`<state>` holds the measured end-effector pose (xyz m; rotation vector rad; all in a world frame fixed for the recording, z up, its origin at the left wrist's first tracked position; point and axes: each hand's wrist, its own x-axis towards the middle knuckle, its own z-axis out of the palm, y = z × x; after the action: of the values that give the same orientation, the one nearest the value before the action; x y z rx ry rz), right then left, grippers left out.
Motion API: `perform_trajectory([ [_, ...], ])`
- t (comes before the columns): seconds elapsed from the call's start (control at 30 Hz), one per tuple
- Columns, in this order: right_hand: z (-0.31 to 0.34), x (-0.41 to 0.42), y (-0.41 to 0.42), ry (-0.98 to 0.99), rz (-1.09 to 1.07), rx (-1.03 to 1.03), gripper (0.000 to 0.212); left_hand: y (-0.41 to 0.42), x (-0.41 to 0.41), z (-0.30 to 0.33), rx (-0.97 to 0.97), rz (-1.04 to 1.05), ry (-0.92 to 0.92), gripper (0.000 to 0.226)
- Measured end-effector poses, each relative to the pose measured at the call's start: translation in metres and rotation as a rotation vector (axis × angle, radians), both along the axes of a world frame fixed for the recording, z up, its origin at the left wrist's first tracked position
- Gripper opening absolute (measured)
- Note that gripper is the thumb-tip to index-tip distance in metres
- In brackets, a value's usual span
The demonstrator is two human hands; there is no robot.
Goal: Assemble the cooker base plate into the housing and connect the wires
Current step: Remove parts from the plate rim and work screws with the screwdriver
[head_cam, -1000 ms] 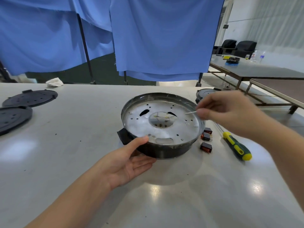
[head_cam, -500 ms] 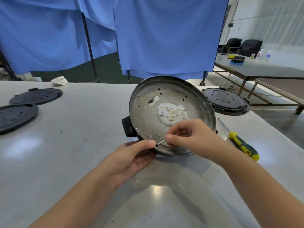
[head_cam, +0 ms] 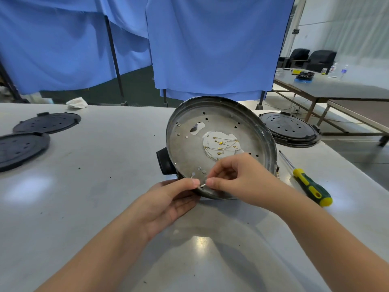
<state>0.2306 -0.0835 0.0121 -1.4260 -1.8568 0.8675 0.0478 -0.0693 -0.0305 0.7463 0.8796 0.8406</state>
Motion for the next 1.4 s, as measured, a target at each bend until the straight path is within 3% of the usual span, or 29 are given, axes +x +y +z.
perform_trajectory([
  [0.5, -0.001, -0.009, 0.011, -0.183, 0.043, 0.044, 0.006, 0.000, -0.001, 0.001, -0.014, -0.022, 0.000, 0.031],
  [0.9, 0.004, -0.014, 0.012, -0.312, 0.016, 0.046, 0.007, 0.000, -0.001, 0.003, 0.018, -0.035, 0.009, 0.043],
  [1.2, 0.009, -0.016, 0.015, -0.507, -0.126, 0.126, 0.024, 0.001, -0.001, 0.002, 0.014, -0.048, 0.017, 0.036],
  [1.4, 0.005, -0.017, 0.017, -0.560, -0.079, 0.139, 0.020, 0.003, -0.002, 0.002, -0.039, -0.031, 0.013, 0.029],
])
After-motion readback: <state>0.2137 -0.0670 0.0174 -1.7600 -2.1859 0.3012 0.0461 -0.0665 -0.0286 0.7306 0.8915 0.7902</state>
